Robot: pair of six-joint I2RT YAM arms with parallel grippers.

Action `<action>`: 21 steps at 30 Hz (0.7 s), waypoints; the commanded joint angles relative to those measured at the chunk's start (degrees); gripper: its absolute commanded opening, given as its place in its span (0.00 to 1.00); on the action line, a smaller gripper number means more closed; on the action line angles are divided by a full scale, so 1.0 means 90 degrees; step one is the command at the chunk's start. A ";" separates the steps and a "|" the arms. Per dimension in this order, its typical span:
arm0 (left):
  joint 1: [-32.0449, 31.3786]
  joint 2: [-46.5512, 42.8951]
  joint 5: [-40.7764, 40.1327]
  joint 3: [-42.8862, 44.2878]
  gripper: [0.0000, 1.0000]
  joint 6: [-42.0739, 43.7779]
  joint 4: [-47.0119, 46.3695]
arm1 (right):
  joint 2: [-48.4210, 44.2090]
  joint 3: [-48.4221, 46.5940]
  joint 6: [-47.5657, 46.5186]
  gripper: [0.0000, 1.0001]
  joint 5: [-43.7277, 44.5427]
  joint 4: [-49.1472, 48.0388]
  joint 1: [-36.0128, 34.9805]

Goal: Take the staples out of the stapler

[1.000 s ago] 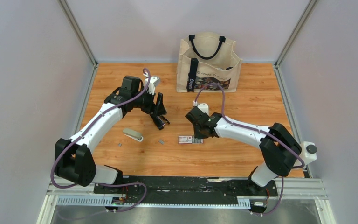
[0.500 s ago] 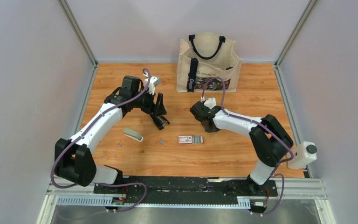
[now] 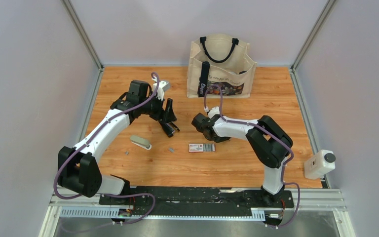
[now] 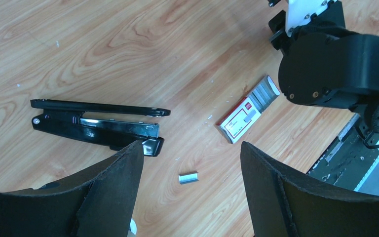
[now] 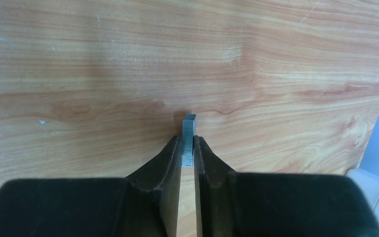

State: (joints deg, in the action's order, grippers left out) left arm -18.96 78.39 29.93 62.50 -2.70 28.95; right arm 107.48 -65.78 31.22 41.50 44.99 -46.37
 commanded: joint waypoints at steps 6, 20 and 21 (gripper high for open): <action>0.0036 -0.0136 0.0102 0.0058 0.80 -0.0013 -0.0033 | 0.0255 -0.0211 0.0115 0.25 0.0097 -0.0106 -0.0258; 0.0036 -0.0175 0.0082 0.0048 0.80 0.0007 -0.0023 | -0.0242 -0.0104 0.0124 0.41 -0.0577 -0.0312 -0.0366; 0.0036 -0.0175 0.0092 0.0057 0.80 -0.0003 -0.0014 | -0.0330 -0.0084 0.0134 0.41 -0.0616 -0.0312 -0.0317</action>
State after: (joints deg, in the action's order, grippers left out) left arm -18.96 78.39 29.93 62.50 -2.68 28.97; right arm 108.01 -66.81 30.79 41.63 45.12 -49.34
